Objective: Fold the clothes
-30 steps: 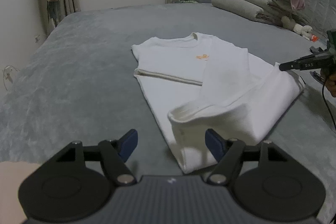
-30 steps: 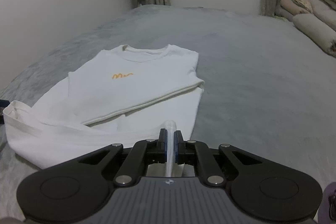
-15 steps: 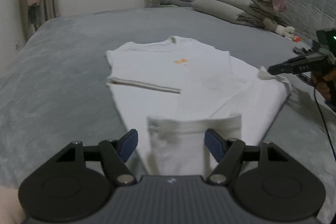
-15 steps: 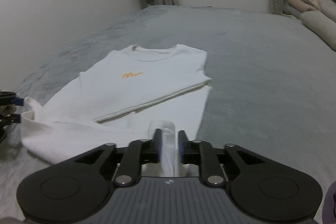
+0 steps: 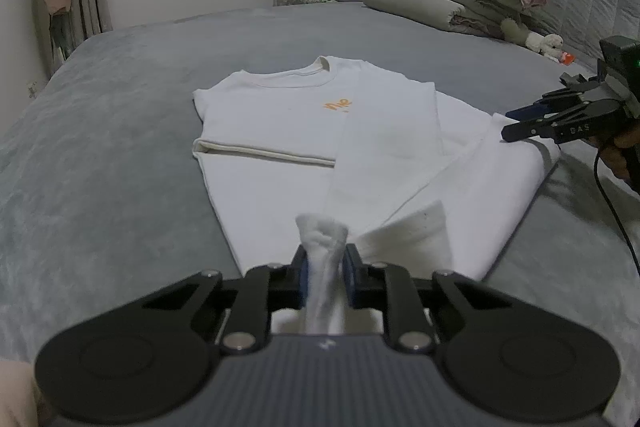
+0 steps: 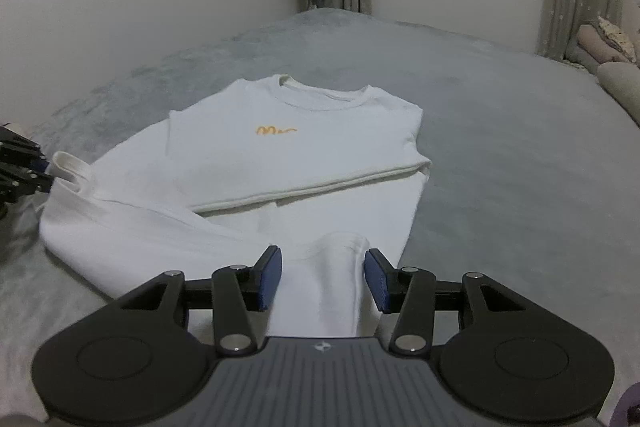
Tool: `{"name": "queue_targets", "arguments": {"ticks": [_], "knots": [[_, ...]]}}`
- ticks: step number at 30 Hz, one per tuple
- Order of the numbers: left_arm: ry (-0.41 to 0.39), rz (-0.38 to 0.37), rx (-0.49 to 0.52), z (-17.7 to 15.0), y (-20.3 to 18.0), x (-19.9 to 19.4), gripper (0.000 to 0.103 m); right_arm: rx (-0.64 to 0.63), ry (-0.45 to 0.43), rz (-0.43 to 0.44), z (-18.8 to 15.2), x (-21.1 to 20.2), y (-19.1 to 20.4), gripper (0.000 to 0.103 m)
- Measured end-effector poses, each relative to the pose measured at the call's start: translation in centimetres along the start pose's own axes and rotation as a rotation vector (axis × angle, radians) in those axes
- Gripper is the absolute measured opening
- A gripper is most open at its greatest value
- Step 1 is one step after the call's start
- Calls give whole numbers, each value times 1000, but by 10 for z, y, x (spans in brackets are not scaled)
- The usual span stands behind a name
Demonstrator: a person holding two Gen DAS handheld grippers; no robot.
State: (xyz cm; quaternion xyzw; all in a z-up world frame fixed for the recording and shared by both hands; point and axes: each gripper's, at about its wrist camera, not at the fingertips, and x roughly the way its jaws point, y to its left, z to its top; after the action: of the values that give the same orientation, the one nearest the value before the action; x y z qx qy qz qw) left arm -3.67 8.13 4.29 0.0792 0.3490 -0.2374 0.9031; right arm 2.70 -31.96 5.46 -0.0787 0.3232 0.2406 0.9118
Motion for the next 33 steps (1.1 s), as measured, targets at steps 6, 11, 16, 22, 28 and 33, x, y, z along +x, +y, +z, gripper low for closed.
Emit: {"name": "queue_targets", "arguments": {"ticks": [6,11,16,22,28,33], "knots": [[3,22,-38,2,4,-4,7,3,-4,-30,3,4,3,5],[-29,21,-108,1,18,-15,6,146,-91,-27,16,-18,-7,5],[0,60,-154,0,28,-7,6,251,-38,-56,11,-6,-23,5],[-30,65,-187,3,32,-10,5,334,-51,-45,7,-8,-35,5],[-34,100,-229,3,38,-4,5,346,-13,-85,3,-1,-36,5],[-132,118,-239,9,36,-12,5,282,-104,-103,6,-10,-27,5]]}}
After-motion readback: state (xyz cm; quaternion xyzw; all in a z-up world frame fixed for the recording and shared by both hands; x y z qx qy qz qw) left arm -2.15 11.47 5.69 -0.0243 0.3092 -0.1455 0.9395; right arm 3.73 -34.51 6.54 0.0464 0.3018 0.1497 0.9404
